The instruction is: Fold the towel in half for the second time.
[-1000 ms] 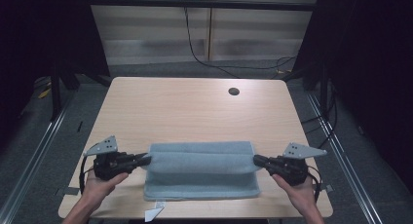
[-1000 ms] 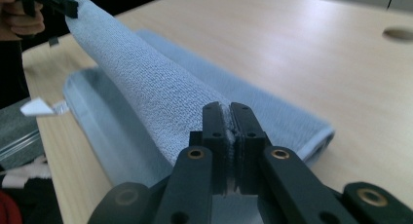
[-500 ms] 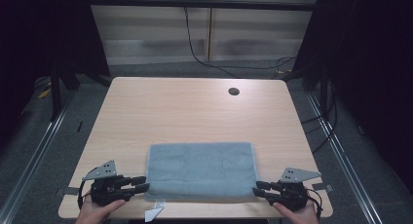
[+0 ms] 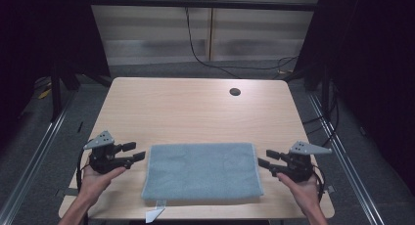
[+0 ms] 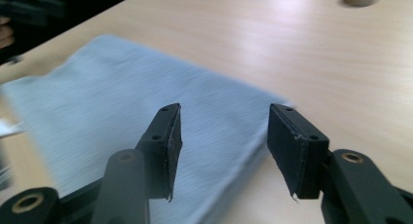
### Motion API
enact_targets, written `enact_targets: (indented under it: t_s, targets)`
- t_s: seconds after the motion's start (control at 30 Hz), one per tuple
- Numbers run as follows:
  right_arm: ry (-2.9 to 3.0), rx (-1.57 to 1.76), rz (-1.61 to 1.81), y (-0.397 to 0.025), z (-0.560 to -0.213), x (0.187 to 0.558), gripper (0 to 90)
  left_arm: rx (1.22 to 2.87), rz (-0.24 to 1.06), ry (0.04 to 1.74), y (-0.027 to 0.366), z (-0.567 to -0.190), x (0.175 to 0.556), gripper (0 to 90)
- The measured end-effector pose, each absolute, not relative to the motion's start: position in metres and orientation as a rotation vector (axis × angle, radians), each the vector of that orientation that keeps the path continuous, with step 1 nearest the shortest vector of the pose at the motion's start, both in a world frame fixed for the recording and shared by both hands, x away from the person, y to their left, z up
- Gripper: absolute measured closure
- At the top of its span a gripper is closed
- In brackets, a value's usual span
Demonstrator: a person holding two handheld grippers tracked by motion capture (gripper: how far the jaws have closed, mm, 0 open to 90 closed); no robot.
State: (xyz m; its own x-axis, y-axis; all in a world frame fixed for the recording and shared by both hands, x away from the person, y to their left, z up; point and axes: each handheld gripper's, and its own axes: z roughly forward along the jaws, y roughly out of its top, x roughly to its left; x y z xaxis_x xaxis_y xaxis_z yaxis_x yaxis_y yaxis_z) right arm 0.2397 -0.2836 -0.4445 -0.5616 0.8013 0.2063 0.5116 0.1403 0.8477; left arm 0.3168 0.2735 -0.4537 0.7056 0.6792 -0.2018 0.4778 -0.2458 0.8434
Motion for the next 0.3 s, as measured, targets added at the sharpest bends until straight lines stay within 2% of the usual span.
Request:
enact_targets:
  t_s: [0.07,0.1,0.3]
  targets:
    - [2.088,1.309,1.386,-0.292,-0.447,0.250,44.6,1.854,0.234,0.964,0.284,-0.459,0.328,38.8]
    - [2.067,1.329,1.386,-0.296,-0.449,0.253,43.7,1.861,0.269,0.992,0.287,-0.461,0.330,37.6]
    - [2.027,1.370,1.364,-0.306,-0.460,0.251,39.0,1.846,0.302,1.021,0.295,-0.466,0.329,31.4]
